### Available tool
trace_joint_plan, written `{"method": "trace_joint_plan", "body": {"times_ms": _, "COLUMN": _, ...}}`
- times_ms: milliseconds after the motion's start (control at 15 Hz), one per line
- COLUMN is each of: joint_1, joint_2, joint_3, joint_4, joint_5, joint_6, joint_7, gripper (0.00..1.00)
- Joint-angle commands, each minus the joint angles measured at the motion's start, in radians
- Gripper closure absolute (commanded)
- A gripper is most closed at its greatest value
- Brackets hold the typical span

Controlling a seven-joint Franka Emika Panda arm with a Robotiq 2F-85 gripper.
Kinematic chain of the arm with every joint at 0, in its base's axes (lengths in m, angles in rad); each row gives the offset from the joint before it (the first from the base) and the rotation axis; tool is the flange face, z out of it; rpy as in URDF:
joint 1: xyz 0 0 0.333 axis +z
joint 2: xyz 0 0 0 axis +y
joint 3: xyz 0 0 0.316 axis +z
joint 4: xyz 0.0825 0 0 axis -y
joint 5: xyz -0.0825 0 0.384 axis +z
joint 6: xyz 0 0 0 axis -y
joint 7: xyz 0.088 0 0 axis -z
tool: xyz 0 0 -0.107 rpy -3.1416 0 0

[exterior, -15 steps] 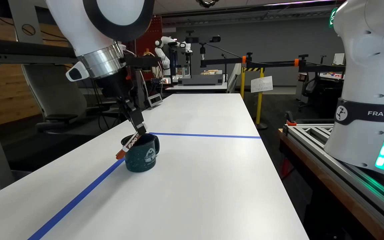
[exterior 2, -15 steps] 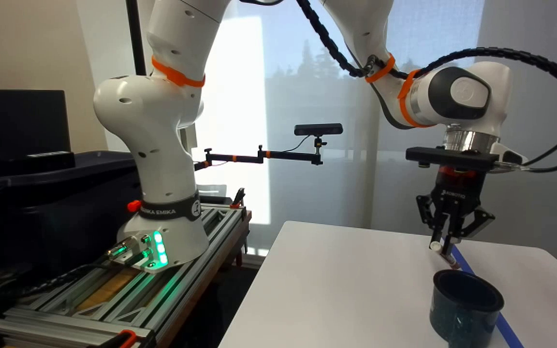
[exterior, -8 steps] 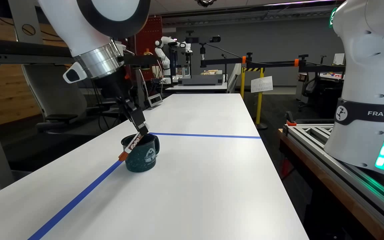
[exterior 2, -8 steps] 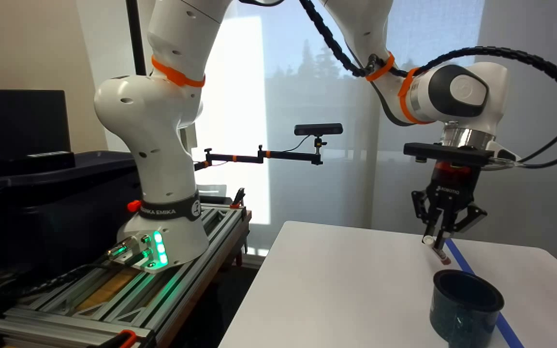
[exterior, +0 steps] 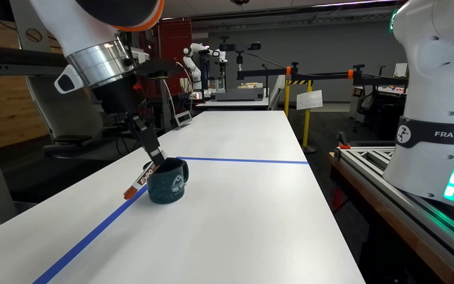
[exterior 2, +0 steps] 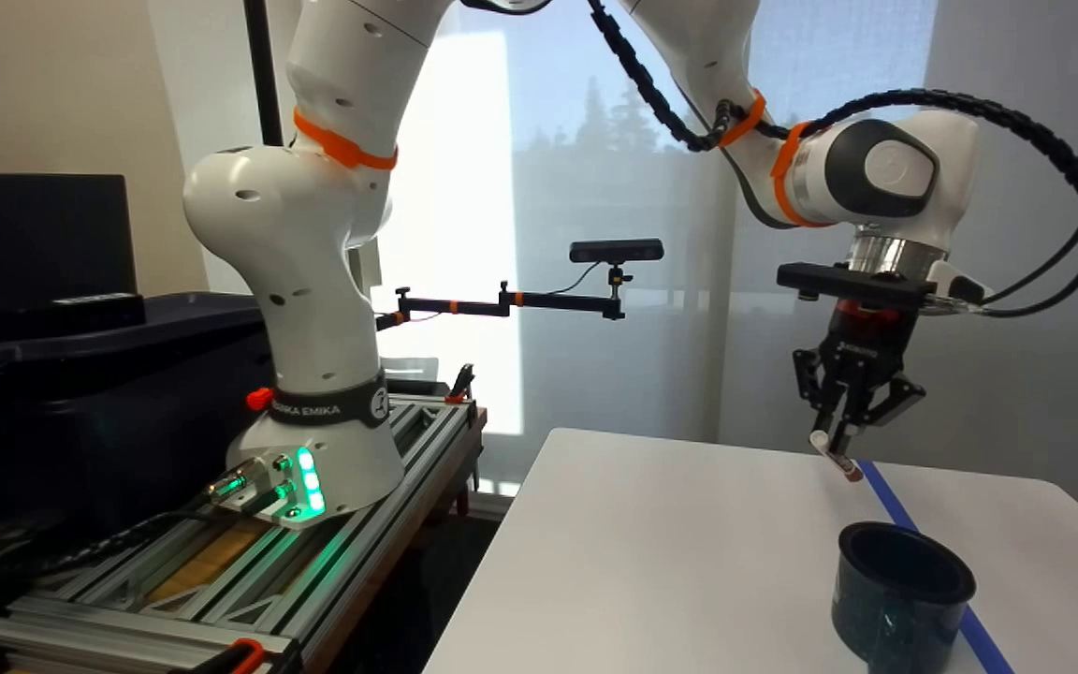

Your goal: Remove the marker from the mug

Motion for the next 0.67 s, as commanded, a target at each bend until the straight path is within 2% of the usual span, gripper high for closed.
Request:
{"method": "trace_joint_plan", "body": {"times_ms": 0, "joint_1": 0.021, "joint_2": 0.043, "joint_3": -0.024, "joint_4": 0.001, "joint_5": -0.055, "joint_6": 0.095, "joint_7": 0.024, "gripper": 0.95}}
{"method": "trace_joint_plan", "body": {"times_ms": 600, "joint_1": 0.017, "joint_2": 0.153, "joint_3": -0.033, "joint_4": 0.016, "joint_5": -0.066, "joint_6": 0.253, "joint_7": 0.001, "gripper": 0.95}}
